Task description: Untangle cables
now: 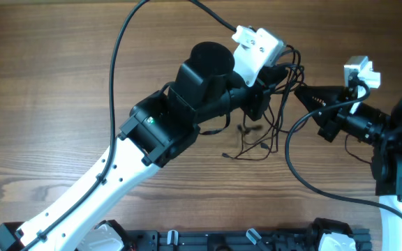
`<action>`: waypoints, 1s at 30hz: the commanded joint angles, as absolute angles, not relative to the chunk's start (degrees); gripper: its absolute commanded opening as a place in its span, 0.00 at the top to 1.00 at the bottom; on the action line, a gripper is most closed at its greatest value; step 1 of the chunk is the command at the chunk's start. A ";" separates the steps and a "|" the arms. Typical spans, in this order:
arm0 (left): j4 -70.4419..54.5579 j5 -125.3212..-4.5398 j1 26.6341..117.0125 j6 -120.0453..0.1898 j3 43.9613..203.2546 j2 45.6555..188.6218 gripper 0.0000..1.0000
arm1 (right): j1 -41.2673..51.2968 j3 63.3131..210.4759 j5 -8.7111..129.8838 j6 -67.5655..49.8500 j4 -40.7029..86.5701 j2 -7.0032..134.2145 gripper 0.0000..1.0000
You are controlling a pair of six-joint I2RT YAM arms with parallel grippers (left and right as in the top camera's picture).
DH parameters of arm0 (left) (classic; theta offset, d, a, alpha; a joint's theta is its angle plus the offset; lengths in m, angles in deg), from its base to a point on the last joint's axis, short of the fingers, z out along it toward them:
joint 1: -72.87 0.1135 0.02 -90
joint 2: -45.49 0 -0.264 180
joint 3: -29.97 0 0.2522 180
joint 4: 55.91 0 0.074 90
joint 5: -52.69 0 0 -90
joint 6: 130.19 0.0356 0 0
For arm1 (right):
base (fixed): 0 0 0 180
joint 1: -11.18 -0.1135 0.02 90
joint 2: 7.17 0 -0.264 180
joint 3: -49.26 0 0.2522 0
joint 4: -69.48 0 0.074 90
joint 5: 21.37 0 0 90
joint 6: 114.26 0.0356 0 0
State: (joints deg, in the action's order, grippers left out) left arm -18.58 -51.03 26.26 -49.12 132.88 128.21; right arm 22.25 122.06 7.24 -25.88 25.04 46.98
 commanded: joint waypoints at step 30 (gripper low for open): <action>-11.71 -30.18 43.73 -68.14 133.75 128.01 0.96 | 22.27 122.15 -24.38 -28.73 35.12 38.31 0.96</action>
State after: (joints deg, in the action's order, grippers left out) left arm -11.30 -35.58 40.08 -67.96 132.88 128.21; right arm 22.25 121.98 -19.36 -28.86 35.18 39.36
